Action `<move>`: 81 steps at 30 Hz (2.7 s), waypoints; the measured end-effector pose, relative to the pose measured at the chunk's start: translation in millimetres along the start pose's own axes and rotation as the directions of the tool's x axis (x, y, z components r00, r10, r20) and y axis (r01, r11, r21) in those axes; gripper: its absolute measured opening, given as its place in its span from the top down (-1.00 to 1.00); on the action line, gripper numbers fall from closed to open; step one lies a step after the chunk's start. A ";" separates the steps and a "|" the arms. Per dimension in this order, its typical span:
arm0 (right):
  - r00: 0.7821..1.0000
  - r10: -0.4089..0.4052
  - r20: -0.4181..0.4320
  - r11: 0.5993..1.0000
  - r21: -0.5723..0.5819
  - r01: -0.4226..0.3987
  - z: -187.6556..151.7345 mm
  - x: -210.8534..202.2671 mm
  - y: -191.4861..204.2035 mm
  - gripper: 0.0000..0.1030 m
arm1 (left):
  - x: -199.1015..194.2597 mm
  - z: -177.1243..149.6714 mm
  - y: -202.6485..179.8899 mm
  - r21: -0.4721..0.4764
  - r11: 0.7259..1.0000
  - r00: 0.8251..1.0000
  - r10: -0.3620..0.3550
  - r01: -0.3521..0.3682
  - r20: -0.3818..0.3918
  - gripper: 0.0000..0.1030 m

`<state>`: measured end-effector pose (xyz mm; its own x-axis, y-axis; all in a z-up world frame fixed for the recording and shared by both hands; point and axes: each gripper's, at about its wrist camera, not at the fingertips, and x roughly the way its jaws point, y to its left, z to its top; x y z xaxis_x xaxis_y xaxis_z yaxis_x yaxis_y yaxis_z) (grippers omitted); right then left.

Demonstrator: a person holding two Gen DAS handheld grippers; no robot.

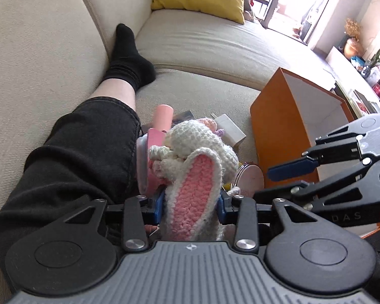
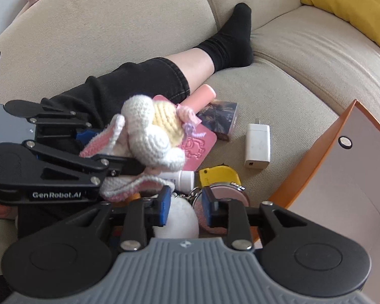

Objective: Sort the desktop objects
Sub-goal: 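Grasp the crocheted bunny with the left gripper while the right grasps the black-and-white plush, then carry the bunny and the black-and-white plush into the orange box with both grippers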

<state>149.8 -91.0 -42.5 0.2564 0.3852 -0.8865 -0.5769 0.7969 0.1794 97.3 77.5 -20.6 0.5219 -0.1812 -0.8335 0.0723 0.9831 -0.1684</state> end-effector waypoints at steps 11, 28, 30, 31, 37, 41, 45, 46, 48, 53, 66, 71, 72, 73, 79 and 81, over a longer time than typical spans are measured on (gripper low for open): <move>0.980 -0.090 -0.176 0.985 -0.164 0.061 -19.6 38.4 45.4 -0.07 | -23.9 -30.2 2.1 -0.098 0.993 0.996 0.075 -0.070 0.047 0.14; 0.975 -0.146 -0.167 0.979 -0.164 0.118 -20.1 42.7 43.0 -0.07 | -38.8 -40.8 6.6 -0.121 0.992 0.992 0.055 -0.041 0.117 0.14; 0.982 -0.127 -0.140 0.984 -0.143 0.107 -17.5 28.5 37.3 -0.07 | -42.0 -39.1 4.7 -0.118 0.992 0.990 0.057 -0.041 0.131 0.14; 0.985 -0.118 -0.122 0.986 -0.130 0.102 -16.3 20.5 36.3 -0.07 | -43.9 -38.2 3.7 -0.116 0.992 0.989 0.059 -0.043 0.138 0.14; 0.998 -0.045 -0.034 0.998 -0.047 0.043 -6.7 -23.1 22.5 -0.07 | -56.8 -31.3 -5.2 -0.097 0.994 0.981 0.074 -0.057 0.182 0.14; 0.996 -0.042 0.083 0.999 -0.021 0.044 2.5 -59.0 16.5 -0.07 | -66.1 -22.0 -20.4 -0.065 0.997 0.972 0.064 -0.050 0.227 0.14; 0.977 -0.094 0.191 0.996 0.010 0.094 3.6 -102.5 3.3 -0.07 | -73.9 -5.9 -43.4 -0.022 0.999 0.958 0.031 -0.026 0.284 0.14; 0.972 -0.111 0.208 0.994 0.024 0.108 2.6 -111.4 -2.3 -0.07 | -74.7 -1.0 -50.6 -0.005 1.000 0.955 0.015 -0.014 0.296 0.14; 0.964 -0.146 0.224 0.989 0.064 0.135 -1.5 -128.4 -16.4 -0.07 | -73.4 8.6 -67.0 0.033 0.999 0.951 -0.018 0.008 0.308 0.14; 0.949 -0.242 0.202 0.963 0.167 0.210 -19.4 -150.2 -59.0 -0.07 | -50.4 33.1 -119.3 0.148 0.987 0.952 -0.101 0.059 0.290 0.14; 0.979 -0.200 0.023 0.909 0.377 0.177 -69.1 -109.1 -180.8 -0.07 | 55.4 48.0 -207.1 0.295 0.951 0.991 -0.115 0.090 0.066 0.14; 0.982 -0.188 -0.021 0.896 0.405 0.180 -68.2 -89.8 -204.7 -0.08 | 78.1 46.6 -223.5 0.336 0.941 0.997 -0.063 0.046 0.040 0.14; 0.983 -0.183 -0.025 0.894 0.411 0.178 -68.4 -86.5 -209.3 -0.08 | 82.7 47.4 -226.1 0.343 0.939 0.998 -0.051 0.037 0.034 0.14; 0.982 -0.185 -0.030 0.891 0.418 0.180 -67.4 -83.6 -213.3 -0.08 | 87.2 48.7 -229.1 0.348 0.937 0.999 -0.038 0.025 0.031 0.13; 0.977 -0.191 -0.093 0.873 0.439 0.212 -52.2 -55.8 -227.2 -0.09 | 112.8 58.0 -236.0 0.303 0.953 1.000 0.026 -0.021 -0.012 0.12; 0.970 -0.212 -0.123 0.872 0.425 0.244 -48.7 -49.4 -226.0 -0.11 | 118.3 58.6 -235.2 0.290 0.957 0.999 0.035 -0.027 -0.023 0.12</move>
<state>229.7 -312.8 -60.0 0.2749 0.1474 -0.9501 -0.1104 0.9865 0.1211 191.9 -173.6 -48.8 0.5042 -0.1475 -0.8509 0.3016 0.9533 0.0135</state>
